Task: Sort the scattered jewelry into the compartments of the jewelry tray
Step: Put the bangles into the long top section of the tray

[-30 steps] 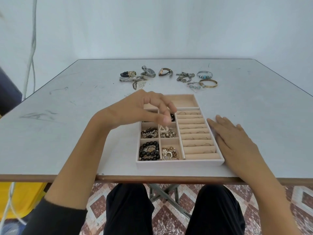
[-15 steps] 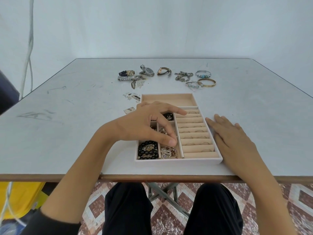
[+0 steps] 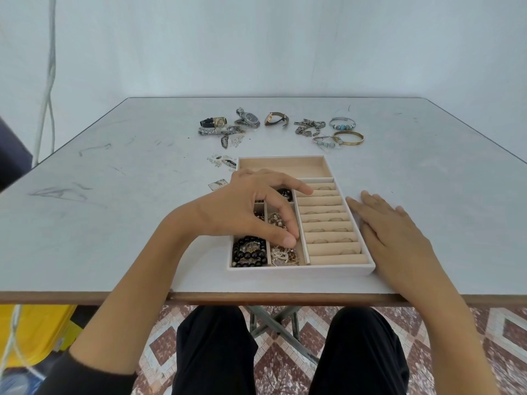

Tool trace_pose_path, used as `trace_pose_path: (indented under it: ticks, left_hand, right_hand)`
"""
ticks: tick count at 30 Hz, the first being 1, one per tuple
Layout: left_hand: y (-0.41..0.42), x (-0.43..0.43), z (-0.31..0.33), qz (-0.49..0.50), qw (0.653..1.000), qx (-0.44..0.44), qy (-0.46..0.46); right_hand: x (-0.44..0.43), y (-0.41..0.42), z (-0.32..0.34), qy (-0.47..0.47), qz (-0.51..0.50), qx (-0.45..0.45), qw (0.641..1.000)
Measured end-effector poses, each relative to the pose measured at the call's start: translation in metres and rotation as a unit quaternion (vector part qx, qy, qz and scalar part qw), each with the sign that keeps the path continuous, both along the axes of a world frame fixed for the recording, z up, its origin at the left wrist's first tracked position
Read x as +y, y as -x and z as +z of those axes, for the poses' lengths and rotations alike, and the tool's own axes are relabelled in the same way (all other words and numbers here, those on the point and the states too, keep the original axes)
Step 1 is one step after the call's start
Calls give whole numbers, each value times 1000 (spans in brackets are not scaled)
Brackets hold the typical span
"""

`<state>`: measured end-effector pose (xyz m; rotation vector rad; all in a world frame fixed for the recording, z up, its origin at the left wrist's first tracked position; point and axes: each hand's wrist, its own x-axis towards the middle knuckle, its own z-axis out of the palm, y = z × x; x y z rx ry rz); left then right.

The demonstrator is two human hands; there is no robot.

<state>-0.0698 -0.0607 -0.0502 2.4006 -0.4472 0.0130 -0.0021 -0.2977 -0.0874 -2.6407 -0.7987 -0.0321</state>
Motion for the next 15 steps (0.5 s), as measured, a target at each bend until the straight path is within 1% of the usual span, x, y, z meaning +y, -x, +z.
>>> trace_pose_path:
  ticks: [7, 11, 15]
  left_hand:
    - [0, 1, 0, -7, 1000, 2, -2]
    - [0, 4, 2, 5, 997, 0, 71]
    - [-2, 10, 7, 83, 989, -36, 117]
  right_hand:
    - [-1, -1, -2, -1, 1, -7, 1000]
    - [0, -1, -2, 6, 1, -10, 1000]
    - [0, 0, 2, -9, -7, -23, 1000]
